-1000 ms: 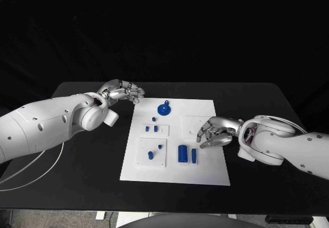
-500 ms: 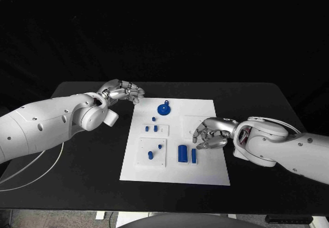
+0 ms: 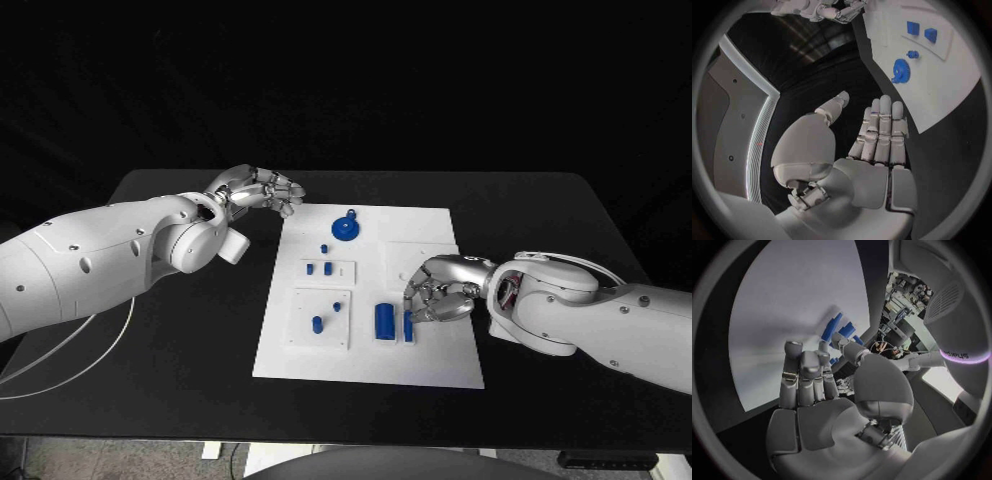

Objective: Assemble the parts on the task board

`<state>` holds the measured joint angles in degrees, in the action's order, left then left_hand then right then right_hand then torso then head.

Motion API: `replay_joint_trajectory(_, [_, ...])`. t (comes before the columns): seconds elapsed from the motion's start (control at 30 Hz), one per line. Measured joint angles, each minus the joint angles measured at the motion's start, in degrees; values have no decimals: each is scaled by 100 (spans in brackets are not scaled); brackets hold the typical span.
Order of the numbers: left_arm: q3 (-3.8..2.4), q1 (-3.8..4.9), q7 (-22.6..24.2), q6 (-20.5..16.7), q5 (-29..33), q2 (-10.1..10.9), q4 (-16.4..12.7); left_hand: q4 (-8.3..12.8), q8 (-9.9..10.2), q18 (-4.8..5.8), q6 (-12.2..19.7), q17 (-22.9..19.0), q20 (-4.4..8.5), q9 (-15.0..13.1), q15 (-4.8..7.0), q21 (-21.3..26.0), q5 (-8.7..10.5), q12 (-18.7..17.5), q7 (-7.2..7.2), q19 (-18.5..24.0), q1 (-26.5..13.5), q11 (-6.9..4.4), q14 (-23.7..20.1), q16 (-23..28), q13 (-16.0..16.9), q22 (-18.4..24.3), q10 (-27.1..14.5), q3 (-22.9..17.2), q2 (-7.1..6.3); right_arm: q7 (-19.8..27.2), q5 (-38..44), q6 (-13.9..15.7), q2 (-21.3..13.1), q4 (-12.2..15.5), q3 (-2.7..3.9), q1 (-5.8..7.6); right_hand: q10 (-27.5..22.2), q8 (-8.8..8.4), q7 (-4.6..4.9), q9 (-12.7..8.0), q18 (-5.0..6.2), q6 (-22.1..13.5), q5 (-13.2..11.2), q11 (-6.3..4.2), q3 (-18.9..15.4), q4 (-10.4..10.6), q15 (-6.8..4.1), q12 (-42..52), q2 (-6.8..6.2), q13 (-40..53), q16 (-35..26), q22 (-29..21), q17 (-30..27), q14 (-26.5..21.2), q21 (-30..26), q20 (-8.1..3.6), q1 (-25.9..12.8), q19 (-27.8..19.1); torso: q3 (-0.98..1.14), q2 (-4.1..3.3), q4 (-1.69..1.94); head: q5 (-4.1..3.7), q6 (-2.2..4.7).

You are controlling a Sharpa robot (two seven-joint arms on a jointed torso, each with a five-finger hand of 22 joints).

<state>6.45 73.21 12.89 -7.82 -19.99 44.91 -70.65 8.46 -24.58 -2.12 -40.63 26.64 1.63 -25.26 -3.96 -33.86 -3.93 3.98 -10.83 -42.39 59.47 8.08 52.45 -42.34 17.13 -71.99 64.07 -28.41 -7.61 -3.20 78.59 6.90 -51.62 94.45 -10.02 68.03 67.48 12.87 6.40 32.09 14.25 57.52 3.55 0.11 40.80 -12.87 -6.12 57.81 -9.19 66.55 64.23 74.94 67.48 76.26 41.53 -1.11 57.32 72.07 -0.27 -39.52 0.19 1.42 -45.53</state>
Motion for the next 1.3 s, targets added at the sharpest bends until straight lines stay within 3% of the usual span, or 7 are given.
replay_joint_trajectory(0.37, [1, -1, -2, 5, 0, 2, 6, 0, -22, 0, 0, 5, 0, 5, 0, 16, 0, 0, 0, 0, 0, 0, 0, 0, -1, -4, 0, 0, 0, -16, 2, -52, 23, -14, 15, -41, 19, 61, -55, -10, 0, 122, -44, -23, 35, 12, -13, -1, 42, -6, 0, 0, 0, -13, 1, 1, 43, 0, 4, 2, -3, 7, -20])
replay_joint_trajectory(0.57, [1, -1, -8, 17, 0, 5, 10, 0, -22, 0, 0, 5, 0, 5, 0, 16, 0, 0, 0, 0, 0, 0, 0, 0, -1, -4, 0, 0, 0, -6, 3, -28, 32, 3, 12, -58, -12, 161, -139, 29, 0, 283, -44, -94, 151, 38, -73, -4, 363, -6, 1, 0, 9, -32, 1, 1, 60, 0, 4, 2, -6, 7, -34])
replay_joint_trajectory(1.3, [3, -1, -17, 58, -1, 0, 17, 0, -21, 1, 0, 9, 0, 10, 0, 16, 0, 0, 0, 0, 0, 0, 0, 0, -2, -9, 0, 0, 0, -47, 399, 220, 175, -68, 7, -133, -11, 225, -159, 62, 1, 343, -50, -134, 230, -42, -111, 7, 408, 1, 5, 0, 22, -35, 1, 2, 59, 0, 1, 3, -1, -3, -52])
